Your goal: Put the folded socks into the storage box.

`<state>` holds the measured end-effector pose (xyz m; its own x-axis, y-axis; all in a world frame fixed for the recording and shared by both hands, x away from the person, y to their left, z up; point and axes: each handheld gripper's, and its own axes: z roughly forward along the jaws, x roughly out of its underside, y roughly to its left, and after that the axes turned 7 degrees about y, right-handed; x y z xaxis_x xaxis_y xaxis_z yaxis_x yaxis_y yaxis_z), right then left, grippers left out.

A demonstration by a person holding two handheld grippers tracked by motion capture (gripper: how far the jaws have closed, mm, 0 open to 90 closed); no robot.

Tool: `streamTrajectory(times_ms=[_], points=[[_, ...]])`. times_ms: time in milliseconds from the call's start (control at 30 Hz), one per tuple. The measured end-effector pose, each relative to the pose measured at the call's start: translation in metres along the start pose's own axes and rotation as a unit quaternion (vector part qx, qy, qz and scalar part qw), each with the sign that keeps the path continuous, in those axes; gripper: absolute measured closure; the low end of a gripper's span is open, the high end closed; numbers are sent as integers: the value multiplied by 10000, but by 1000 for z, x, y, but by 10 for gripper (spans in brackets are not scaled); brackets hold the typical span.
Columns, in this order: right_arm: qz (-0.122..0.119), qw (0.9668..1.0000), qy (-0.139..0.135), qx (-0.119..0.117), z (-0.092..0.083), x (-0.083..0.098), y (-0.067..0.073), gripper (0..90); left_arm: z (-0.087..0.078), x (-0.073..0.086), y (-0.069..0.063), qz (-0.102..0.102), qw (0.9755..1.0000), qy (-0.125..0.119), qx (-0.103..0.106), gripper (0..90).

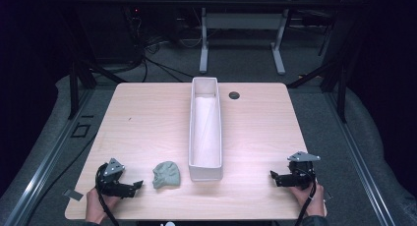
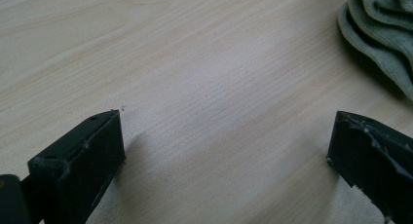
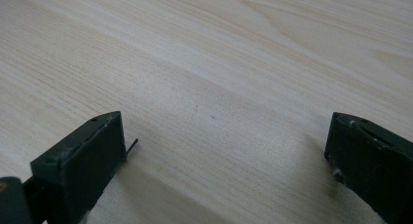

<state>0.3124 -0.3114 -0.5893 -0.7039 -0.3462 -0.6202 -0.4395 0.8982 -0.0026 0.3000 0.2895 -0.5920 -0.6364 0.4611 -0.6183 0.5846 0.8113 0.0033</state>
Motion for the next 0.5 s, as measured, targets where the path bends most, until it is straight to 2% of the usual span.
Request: streamTrajectory(times_ms=[300, 367, 400, 433, 500], points=[[10, 10000, -5, -2, 0, 0, 0, 8, -1, -3, 6, 139, 9998, 11, 147, 1], [10, 10000, -5, 0, 0, 0, 0, 8, -8, -9, 7, 278, 9994, -43, 189, 1], [10, 10000, -5, 0, 0, 0, 0, 8, -8, -9, 7, 278, 9994, -43, 189, 0], [11, 10000, -6, 0, 0, 0, 0, 8, -14, -15, 6, 425, 9988, -87, 229, 0], [12, 10000, -7, 2, 0, 0, 0, 8, -18, -18, 5, 494, 9984, -111, 258, 1]])
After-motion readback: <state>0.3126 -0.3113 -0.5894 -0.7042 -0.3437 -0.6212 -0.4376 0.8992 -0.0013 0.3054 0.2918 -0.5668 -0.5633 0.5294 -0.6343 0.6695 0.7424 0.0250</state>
